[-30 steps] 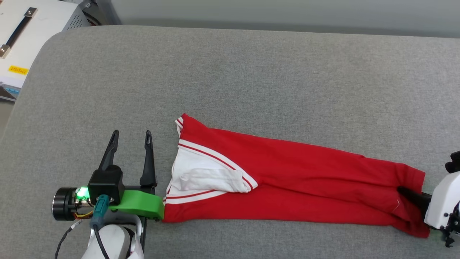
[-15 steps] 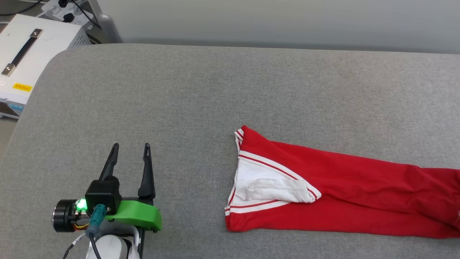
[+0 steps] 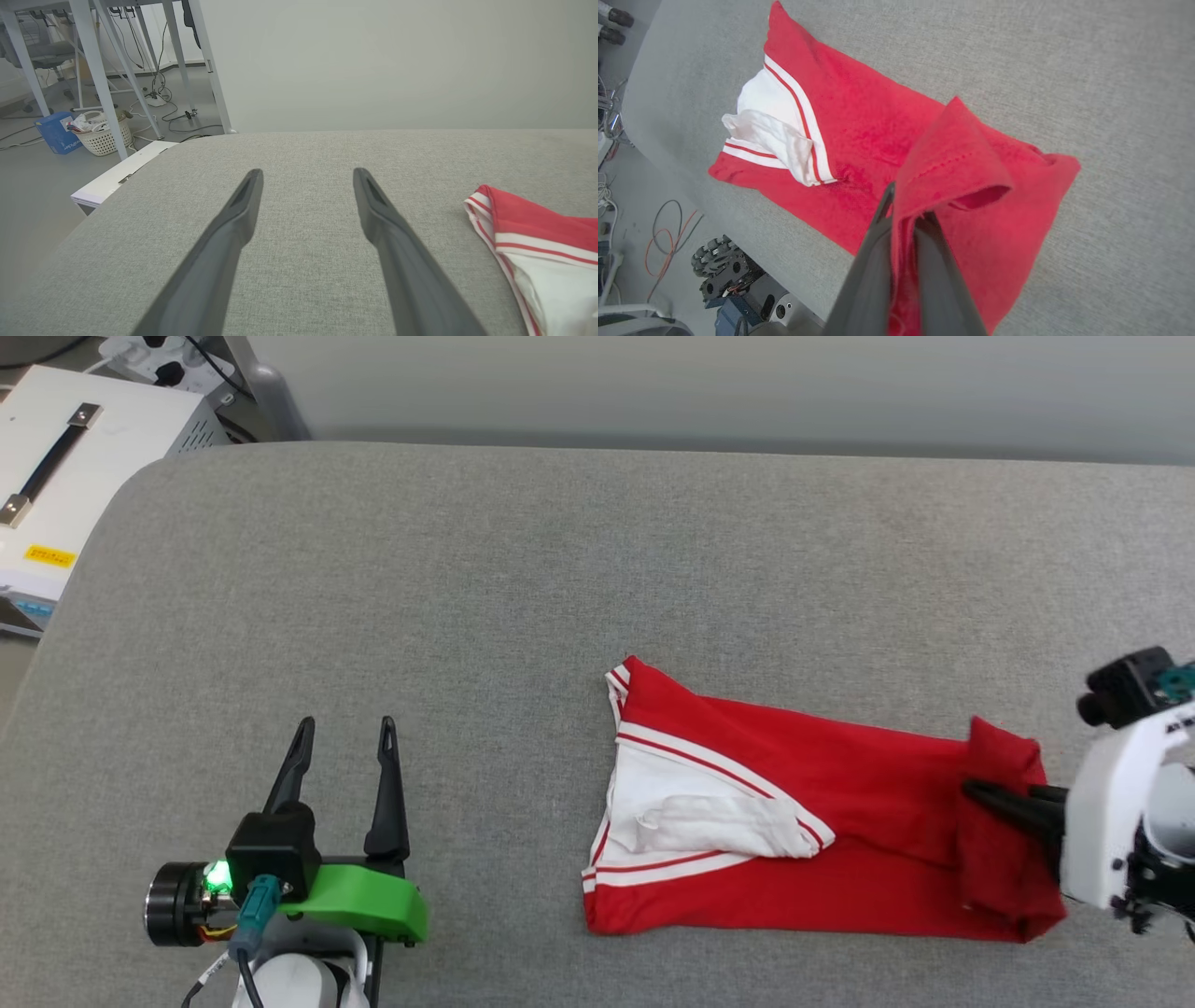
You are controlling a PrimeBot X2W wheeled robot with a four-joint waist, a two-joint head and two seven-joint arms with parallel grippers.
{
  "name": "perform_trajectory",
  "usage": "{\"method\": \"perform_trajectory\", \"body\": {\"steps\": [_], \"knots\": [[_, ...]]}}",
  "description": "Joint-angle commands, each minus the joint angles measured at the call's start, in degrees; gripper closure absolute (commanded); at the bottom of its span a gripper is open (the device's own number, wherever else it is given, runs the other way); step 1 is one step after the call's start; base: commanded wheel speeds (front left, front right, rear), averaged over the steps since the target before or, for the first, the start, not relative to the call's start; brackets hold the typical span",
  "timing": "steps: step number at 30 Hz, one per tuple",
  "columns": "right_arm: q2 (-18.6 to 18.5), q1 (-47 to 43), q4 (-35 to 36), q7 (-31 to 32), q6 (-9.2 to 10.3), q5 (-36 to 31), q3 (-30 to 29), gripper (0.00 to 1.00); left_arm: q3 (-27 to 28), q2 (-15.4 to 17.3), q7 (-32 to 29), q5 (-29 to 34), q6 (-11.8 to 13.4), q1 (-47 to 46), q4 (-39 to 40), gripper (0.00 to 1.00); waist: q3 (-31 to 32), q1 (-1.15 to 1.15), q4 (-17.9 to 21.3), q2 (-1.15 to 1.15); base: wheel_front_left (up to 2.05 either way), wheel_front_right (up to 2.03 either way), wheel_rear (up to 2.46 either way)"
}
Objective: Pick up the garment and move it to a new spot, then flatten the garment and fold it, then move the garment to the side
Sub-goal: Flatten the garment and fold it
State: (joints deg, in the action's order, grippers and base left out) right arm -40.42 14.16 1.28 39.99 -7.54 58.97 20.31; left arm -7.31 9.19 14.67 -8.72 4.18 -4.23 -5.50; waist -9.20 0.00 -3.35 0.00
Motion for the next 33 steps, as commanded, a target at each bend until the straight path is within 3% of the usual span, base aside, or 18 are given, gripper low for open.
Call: {"method": "perform_trajectory", "body": {"steps": [1,10,19,25,29,30,31,32,33], "knots": [[1.37,2.79,1.19,1.09,0.05,-1.21,1.5,1.0,0.27,-0.55,0.32,0.55,-0.63,-0.84,-0.02,0.0,-1.08,0.0,-0.5,0.0,0.0,0.0,0.0],[10.38,16.0,-1.59,3.18,0.05,-5.56,13.72,1.0,1.74,-1.93,0.33,1.92,-2.39,-3.27,-0.58,0.0,-3.73,0.0,-1.67,0.0,0.0,0.0,0.0],[17.82,25.05,-14.26,-0.75,0.05,-7.23,24.63,1.0,2.74,-3.0,0.33,3.21,-3.76,-5.17,-0.75,0.0,-6.51,0.0,-3.13,0.0,0.0,0.0,0.0],[20.38,26.01,-24.41,-5.06,0.05,-8.56,31.2,1.0,3.02,-3.76,0.33,3.86,-4.21,-5.8,-1.02,0.0,-7.5,0.0,-3.7,0.0,0.0,0.0,0.0],[20.27,26.09,-27.25,-9.56,0.05,-8.48,33.98,1.0,3.38,-4.12,0.33,4.16,-4.31,-5.38,-1.38,0.0,-6.9,0.0,-3.55,0.0,0.0,0.0,0.0],[20.18,26.11,-27.33,-11.02,0.05,-7.96,33.96,0.92,3.48,-4.17,0.33,4.23,-4.33,-5.14,-1.48,0.0,-6.57,0.0,-3.41,0.0,0.0,0.0,0.0],[19.92,26.17,-27.15,-12.92,0.05,-7.31,33.73,0.53,3.63,-4.22,0.33,4.3,-4.37,-4.84,-1.62,0.0,-6.08,0.0,-3.22,0.0,0.0,0.0,0.0],[19.5,26.31,-26.69,-14.4,0.05,-7.13,33.76,0.0,3.76,-4.25,0.33,4.36,-4.38,-4.6,-1.78,0.0,-5.59,0.0,-3.03,0.0,0.0,0.0,0.0],[18.7,26.59,-25.76,-16.43,0.05,-7.3,33.83,0.0,3.95,-4.27,0.33,4.43,-4.4,-4.3,-1.94,0.0,-4.95,0.0,-2.73,0.0,0.0,0.0,0.0]]}}
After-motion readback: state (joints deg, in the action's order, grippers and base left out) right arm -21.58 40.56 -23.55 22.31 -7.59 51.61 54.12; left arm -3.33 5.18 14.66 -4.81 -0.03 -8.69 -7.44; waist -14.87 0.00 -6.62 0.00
